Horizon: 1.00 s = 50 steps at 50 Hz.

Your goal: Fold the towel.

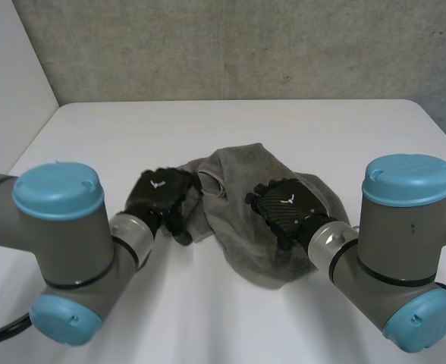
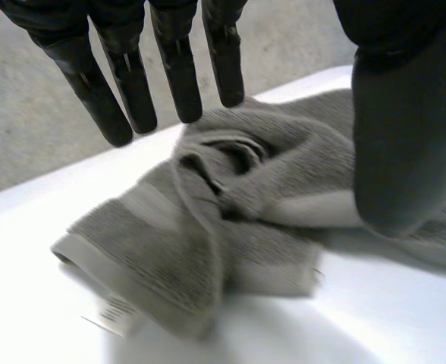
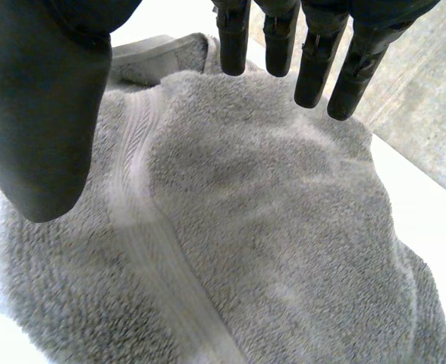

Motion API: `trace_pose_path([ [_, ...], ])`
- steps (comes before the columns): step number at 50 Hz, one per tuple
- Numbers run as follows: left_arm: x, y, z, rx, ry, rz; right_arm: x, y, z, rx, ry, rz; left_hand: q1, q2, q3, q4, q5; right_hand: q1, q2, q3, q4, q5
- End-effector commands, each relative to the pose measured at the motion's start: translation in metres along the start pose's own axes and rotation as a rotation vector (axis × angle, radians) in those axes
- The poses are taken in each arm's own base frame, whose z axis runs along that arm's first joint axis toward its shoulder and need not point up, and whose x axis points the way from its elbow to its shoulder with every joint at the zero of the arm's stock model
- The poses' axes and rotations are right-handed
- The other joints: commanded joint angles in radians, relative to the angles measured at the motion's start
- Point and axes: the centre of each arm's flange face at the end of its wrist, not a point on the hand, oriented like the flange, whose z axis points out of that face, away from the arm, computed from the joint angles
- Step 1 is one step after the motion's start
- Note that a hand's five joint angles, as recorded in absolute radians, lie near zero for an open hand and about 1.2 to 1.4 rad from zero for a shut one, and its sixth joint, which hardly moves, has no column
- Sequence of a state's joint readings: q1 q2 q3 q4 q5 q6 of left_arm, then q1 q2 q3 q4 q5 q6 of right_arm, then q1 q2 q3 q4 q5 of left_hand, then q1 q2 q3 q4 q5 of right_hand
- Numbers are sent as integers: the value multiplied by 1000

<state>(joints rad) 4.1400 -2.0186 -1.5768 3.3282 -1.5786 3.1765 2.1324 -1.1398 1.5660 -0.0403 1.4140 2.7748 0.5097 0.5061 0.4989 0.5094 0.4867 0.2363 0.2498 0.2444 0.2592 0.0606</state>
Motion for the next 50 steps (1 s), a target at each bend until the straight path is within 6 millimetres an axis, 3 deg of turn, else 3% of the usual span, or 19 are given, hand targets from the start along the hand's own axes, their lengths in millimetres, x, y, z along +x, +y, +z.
trace_pose_path([
  [1,-16,-22,17,72,-54,-9,4,-17,5,54,18,18,-273,-269,-262,-272,-424,-62,-75,-70,-85,-61],
  [5,-21,-22,30,82,-68,-11,7,-27,13,91,16,60,-273,-269,-262,-272,-424,-62,-75,-70,-85,-61],
  [10,-27,-14,44,65,-82,-18,7,-26,25,94,12,72,-267,-263,-256,-267,-418,-62,-75,-70,-85,-61],
  [20,-27,22,61,-17,-89,-20,-12,-8,55,61,-37,54,-264,-260,-253,-264,-415,-62,-75,-70,-85,-61],
  [38,-29,42,78,-43,-132,-18,-33,16,88,27,-66,45,-161,-158,-150,-161,-313,-38,-51,-46,-60,-36],
  [40,-27,45,80,-49,-128,-15,-34,16,88,26,-66,44,-132,-128,-121,-132,-283,75,61,67,52,76],
  [42,-25,48,82,-49,-124,-14,-31,13,86,26,-39,42,-3,0,8,-3,-155,335,322,327,312,336],
  [45,-24,47,83,-46,-121,-15,-27,11,85,27,-14,39,124,127,134,124,-28,439,425,431,416,440],
  [47,-24,44,85,-35,-122,-21,-19,-5,78,59,24,20,436,440,447,437,285,739,726,731,716,740],
  [48,-24,44,85,-35,-122,-21,-19,-5,78,60,24,20,438,441,449,438,286,741,728,733,718,742],
  [49,-24,41,85,-27,-122,-23,-12,-15,74,84,42,5,563,566,574,563,411,1049,1036,1041,1026,1050],
  [50,-24,38,86,-18,-122,-22,-9,-24,70,106,53,-16,654,658,665,654,503,1159,1145,1151,1136,1160],
])
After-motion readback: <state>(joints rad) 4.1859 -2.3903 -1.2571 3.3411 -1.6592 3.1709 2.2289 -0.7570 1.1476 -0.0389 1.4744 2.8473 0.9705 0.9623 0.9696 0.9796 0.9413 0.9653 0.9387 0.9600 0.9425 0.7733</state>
